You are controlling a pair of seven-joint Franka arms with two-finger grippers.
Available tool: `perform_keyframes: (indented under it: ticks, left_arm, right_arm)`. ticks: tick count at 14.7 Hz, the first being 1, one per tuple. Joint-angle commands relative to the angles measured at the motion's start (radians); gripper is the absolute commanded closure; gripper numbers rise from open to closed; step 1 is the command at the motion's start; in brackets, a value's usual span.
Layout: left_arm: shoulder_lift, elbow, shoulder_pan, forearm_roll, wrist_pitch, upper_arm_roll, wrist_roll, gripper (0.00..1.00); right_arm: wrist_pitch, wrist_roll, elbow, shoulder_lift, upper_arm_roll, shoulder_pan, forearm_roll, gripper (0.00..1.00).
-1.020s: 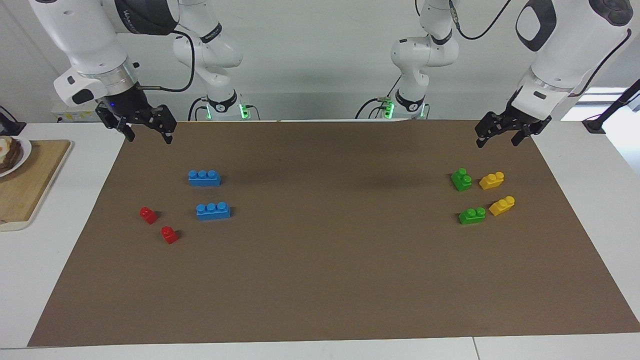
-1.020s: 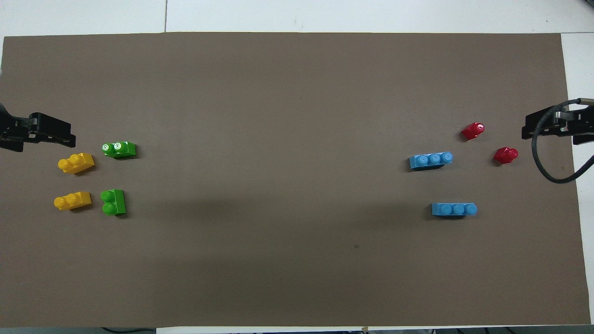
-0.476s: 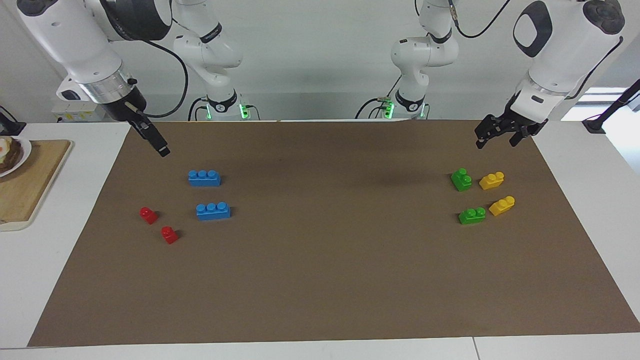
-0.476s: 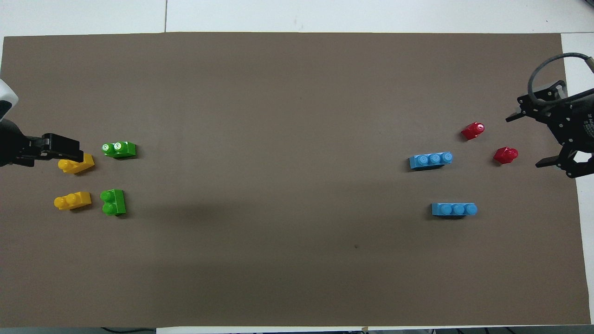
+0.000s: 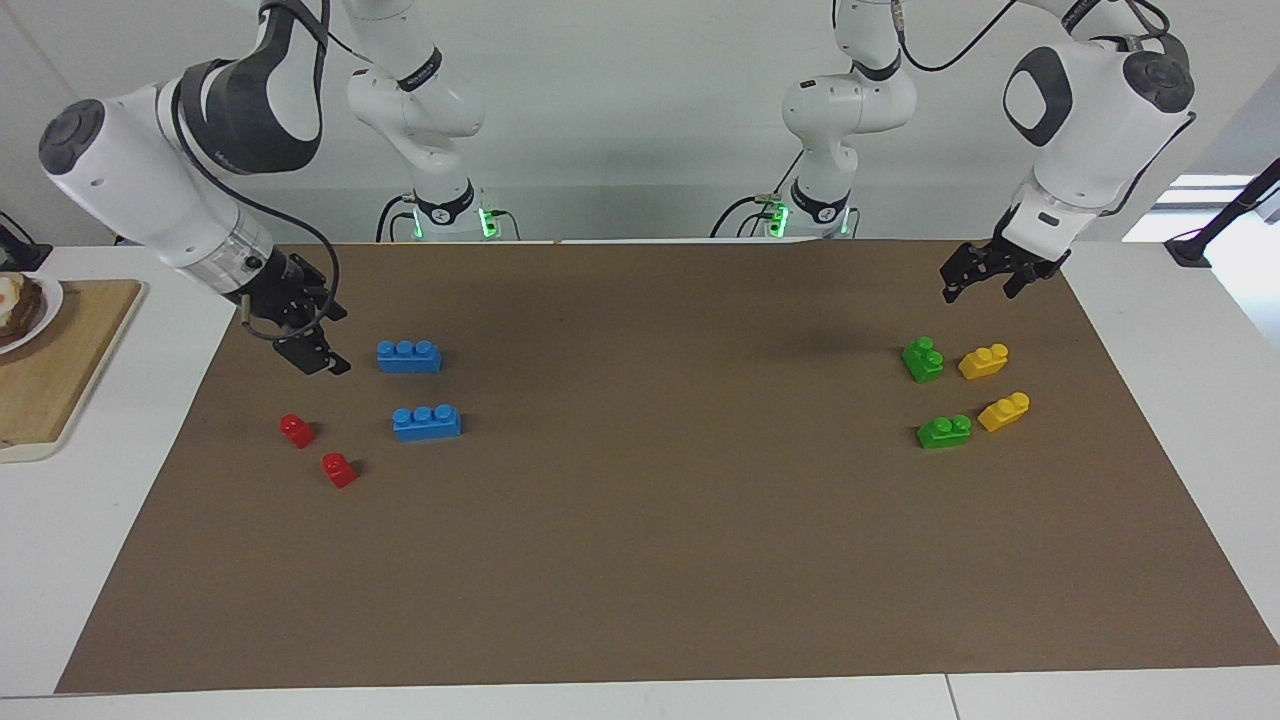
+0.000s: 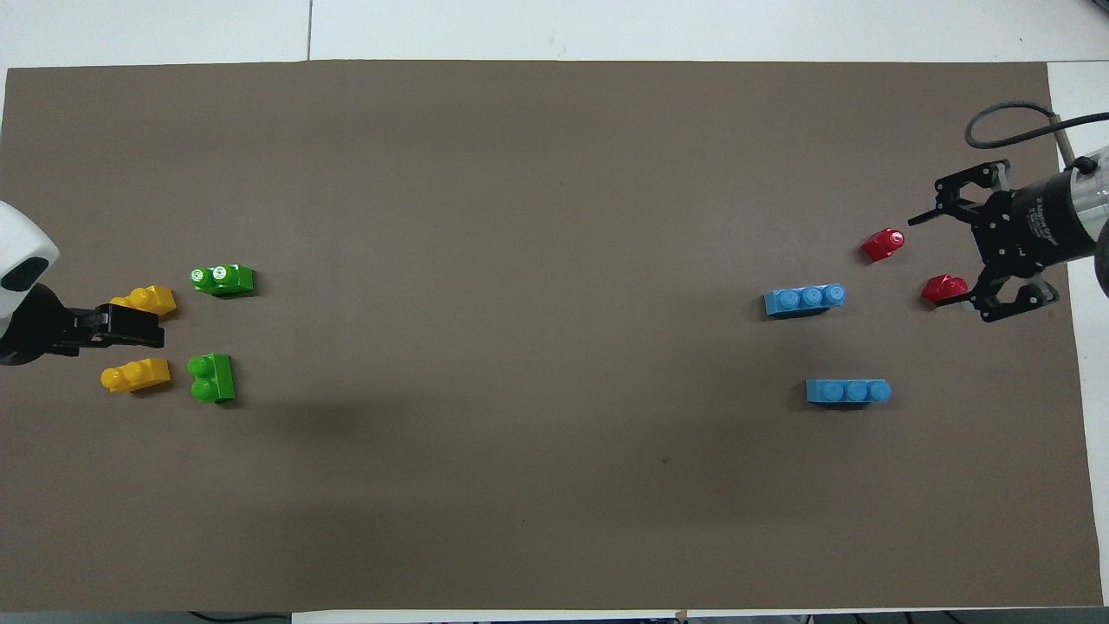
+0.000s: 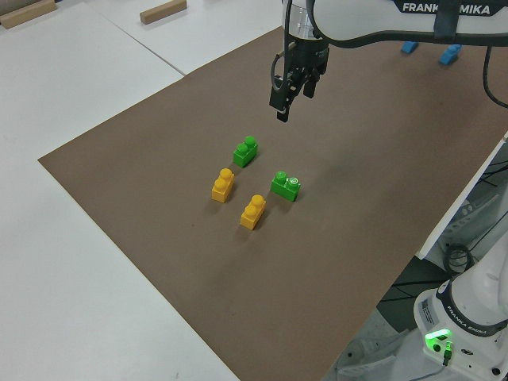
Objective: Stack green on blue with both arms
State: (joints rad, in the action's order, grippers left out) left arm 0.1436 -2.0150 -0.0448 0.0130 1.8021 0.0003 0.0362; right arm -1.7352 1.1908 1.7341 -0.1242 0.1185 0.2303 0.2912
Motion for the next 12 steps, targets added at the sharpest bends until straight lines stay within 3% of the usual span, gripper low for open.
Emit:
perform_keyframes:
  ticks: [1, 8, 12]
  left_arm:
    - [0.028, -0.083, -0.010, -0.011, 0.052, -0.006, 0.008, 0.00]
    - [0.040, -0.192, -0.043, -0.011, 0.075, -0.008, 0.007, 0.00]
    - [0.034, -0.264, -0.041, -0.011, 0.189, -0.008, -0.010, 0.00]
  right_arm:
    - [-0.052, 0.101, 0.007, -0.052, 0.010, 0.027, 0.084, 0.04]
    - [-0.184, 0.087, 0.116, -0.078, 0.010, 0.012, 0.088, 0.03]
    - [-0.248, 0.082, 0.163, -0.077, 0.012, 0.000, 0.088, 0.03]
